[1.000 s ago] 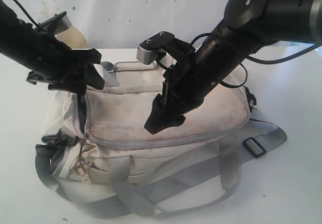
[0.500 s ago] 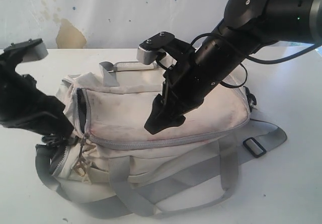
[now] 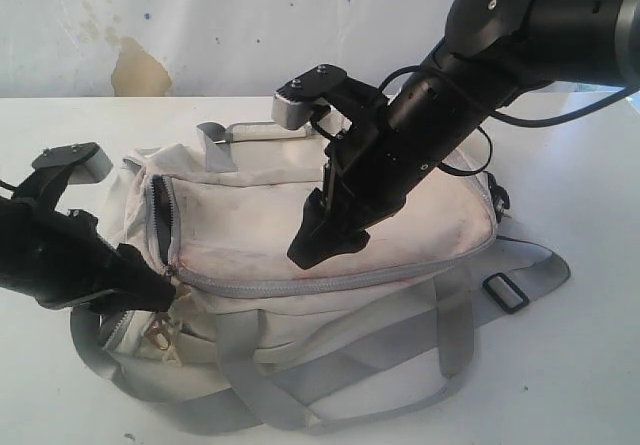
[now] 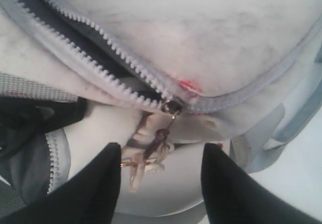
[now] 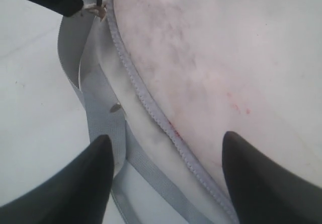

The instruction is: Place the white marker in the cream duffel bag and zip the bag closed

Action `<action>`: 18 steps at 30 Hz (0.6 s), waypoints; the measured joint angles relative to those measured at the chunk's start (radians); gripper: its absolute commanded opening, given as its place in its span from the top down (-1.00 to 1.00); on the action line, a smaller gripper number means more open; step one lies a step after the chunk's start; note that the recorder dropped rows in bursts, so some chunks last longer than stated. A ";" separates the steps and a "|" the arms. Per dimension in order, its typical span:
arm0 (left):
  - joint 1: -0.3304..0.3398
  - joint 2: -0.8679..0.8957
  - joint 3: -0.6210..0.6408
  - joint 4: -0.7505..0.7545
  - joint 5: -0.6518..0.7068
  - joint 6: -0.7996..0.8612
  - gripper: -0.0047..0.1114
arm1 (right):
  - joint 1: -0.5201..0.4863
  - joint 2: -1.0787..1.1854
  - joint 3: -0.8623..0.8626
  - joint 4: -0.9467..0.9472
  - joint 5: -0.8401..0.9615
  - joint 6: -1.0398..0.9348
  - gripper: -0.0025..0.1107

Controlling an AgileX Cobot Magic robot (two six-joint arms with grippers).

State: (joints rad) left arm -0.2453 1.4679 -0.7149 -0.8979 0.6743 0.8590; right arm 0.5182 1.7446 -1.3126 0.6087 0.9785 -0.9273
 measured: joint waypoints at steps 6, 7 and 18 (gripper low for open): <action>0.000 0.113 0.002 -0.119 -0.013 0.114 0.04 | 0.000 0.000 0.000 0.000 0.000 0.000 -0.07; 0.000 0.122 0.002 -0.146 -0.013 0.143 0.04 | 0.000 0.000 0.000 0.000 0.001 0.000 -0.07; 0.000 0.179 0.006 -0.271 -0.017 0.363 0.92 | 0.000 0.000 0.000 0.000 0.003 0.000 -0.07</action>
State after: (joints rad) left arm -0.2453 1.6468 -0.7091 -1.1690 0.6575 1.2222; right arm 0.5182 1.7446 -1.3126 0.6087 0.9815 -0.9273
